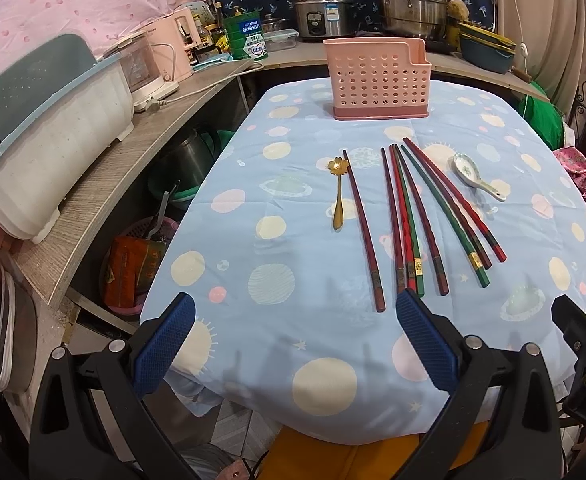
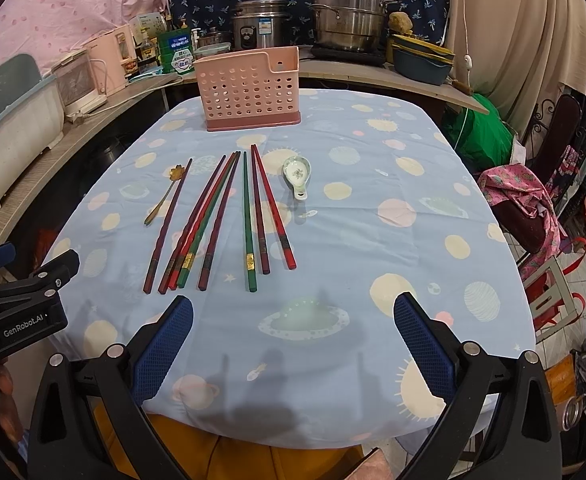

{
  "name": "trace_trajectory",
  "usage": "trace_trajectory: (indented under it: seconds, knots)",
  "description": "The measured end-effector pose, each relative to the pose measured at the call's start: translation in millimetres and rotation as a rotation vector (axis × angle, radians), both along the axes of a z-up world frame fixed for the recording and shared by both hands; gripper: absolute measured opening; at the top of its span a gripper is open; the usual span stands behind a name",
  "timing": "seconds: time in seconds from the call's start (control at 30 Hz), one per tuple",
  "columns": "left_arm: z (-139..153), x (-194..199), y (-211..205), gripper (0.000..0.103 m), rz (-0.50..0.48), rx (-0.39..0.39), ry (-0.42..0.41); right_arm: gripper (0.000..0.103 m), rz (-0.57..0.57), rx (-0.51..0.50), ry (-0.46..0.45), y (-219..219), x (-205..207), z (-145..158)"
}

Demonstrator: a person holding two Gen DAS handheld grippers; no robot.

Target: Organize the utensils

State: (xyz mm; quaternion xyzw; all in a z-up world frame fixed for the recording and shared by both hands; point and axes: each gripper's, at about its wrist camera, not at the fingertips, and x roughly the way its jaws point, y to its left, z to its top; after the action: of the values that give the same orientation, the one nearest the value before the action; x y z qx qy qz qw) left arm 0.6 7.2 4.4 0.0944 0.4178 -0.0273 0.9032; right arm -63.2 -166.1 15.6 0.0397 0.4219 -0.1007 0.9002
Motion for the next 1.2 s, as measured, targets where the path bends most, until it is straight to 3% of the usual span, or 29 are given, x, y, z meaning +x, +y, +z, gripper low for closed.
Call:
trace_trajectory:
  seconds: [1.2]
  knots:
    - [0.5, -0.2, 0.3, 0.096, 0.001, -0.002, 0.001, 0.096, 0.001, 0.002, -0.001, 1.5, 0.9, 0.3]
